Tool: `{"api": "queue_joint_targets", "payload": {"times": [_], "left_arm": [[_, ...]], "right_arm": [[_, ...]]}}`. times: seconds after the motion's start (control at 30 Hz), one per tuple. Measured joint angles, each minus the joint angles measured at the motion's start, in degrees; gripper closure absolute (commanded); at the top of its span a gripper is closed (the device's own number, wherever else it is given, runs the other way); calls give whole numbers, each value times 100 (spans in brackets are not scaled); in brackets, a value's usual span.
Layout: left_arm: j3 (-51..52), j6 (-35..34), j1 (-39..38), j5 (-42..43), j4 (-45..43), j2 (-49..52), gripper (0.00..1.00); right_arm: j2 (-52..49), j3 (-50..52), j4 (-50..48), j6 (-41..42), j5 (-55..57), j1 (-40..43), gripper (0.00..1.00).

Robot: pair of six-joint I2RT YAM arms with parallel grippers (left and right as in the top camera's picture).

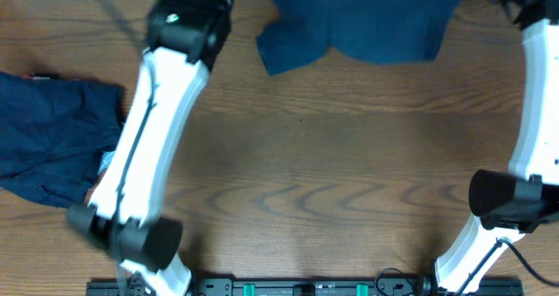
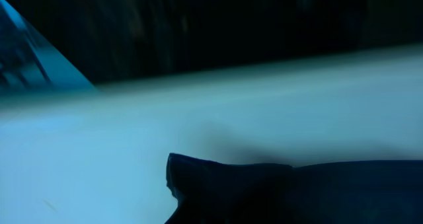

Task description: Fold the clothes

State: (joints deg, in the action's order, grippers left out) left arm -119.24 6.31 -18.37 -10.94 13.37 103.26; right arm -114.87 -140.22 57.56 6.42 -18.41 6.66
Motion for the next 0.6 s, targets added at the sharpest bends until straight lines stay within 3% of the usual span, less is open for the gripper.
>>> {"api": "queue_joint_targets", "payload": {"times": [0.13, 0.27, 0.6], "left_arm": [[-267, 127, -50, -42, -31, -1060, 94], [-378, 175, -127, -13, 105, -2063, 94], [-385, 527, -730, -140, 531, -3314, 94]], "right_arm": [[120, -1812, 542, -59, -267, -79, 99], [577, -2975, 1248, -151, -557, -127, 99], [1773, -3449, 1971, -234, -586, -120, 99]]}}
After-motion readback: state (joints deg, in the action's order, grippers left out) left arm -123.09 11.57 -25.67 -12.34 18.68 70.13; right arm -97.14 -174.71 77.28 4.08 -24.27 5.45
